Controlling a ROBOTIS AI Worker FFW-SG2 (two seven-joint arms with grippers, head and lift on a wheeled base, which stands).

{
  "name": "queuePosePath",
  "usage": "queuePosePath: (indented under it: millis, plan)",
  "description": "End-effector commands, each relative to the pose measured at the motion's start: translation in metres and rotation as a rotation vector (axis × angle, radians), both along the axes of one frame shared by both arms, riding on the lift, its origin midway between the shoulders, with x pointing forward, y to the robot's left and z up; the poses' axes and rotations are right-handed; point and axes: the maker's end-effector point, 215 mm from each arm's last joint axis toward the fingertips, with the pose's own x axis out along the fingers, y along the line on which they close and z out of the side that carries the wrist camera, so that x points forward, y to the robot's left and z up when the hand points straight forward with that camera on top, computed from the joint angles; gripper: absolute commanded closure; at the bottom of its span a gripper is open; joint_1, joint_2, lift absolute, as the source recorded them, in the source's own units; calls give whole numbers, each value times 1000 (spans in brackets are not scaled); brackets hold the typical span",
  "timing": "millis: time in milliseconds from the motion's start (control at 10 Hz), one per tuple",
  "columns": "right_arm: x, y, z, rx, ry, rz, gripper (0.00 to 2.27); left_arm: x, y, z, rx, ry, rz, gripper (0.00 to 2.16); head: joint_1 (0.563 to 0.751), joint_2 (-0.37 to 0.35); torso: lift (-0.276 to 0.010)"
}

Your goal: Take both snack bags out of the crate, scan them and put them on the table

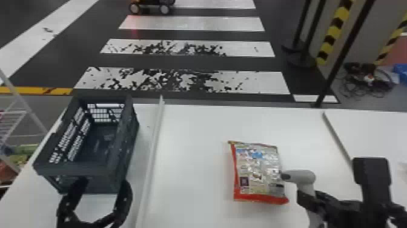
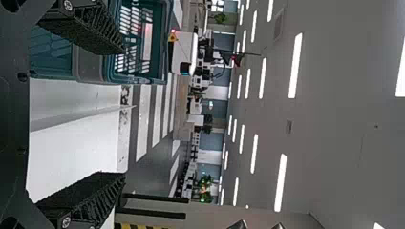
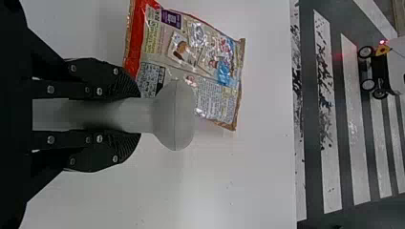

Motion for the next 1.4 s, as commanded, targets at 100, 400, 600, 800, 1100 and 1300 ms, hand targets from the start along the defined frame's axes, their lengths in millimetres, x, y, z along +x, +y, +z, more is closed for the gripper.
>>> queuePosePath:
  millis: [100, 400, 600, 800, 1100, 1300]
  plan:
    - [9, 13, 3, 12, -16, 18, 2260, 0, 0, 0, 0, 1, 0, 87, 695, 51, -94]
    - [15, 19, -5, 10, -2, 27, 2260, 0, 0, -1, 4, 4, -3, 87, 695, 65, -94]
    - [17, 20, -12, 8, 12, 29, 2260, 0, 1, 1, 5, -1, -2, 87, 695, 70, -94]
    - [21, 21, -12, 8, 7, 30, 2260, 0, 2, -2, 3, 4, 1, 87, 695, 73, -94]
    - [22, 19, -15, 8, 10, 28, 2260, 2, 2, -2, 3, 2, 1, 87, 695, 74, -94]
    - [25, 7, -13, -1, 3, 11, 2260, 3, 0, -3, 1, 4, 0, 87, 695, 71, -94]
